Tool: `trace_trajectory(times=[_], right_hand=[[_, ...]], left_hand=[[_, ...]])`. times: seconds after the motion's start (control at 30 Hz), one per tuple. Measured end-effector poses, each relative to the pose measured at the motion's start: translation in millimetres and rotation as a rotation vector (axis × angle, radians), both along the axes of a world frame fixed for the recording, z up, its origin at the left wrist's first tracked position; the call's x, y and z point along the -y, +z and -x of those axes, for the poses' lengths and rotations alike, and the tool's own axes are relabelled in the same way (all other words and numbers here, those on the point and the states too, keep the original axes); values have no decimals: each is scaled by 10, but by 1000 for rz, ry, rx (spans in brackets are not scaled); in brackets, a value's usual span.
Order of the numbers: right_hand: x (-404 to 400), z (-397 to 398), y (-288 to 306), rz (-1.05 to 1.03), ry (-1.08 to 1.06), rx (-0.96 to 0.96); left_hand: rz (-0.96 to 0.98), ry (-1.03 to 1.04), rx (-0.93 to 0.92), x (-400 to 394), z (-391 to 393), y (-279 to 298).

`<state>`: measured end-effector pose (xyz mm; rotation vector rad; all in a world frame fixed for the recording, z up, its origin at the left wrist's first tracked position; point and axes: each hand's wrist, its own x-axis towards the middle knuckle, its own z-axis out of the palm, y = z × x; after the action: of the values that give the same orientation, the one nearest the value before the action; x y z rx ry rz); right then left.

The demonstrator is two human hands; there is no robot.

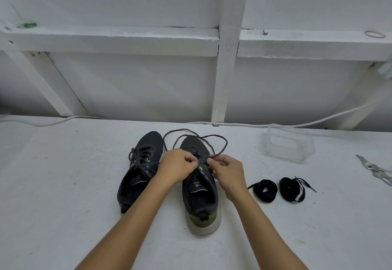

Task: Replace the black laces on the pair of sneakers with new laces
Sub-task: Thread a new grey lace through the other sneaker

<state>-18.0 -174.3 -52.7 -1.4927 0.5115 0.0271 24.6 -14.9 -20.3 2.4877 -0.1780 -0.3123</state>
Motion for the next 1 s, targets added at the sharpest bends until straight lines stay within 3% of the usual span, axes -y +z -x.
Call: trace_trajectory(times=[0.33, 0.73, 1.0], right_hand=[[-33, -13, -33, 153, 44, 85], [-6, -55, -5, 437, 171, 157], [56, 159, 89, 245, 299, 89]], left_hand=[[111, 117, -81, 59, -42, -114], [186, 69, -30, 28, -15, -222], [46, 52, 3, 118, 8, -221]])
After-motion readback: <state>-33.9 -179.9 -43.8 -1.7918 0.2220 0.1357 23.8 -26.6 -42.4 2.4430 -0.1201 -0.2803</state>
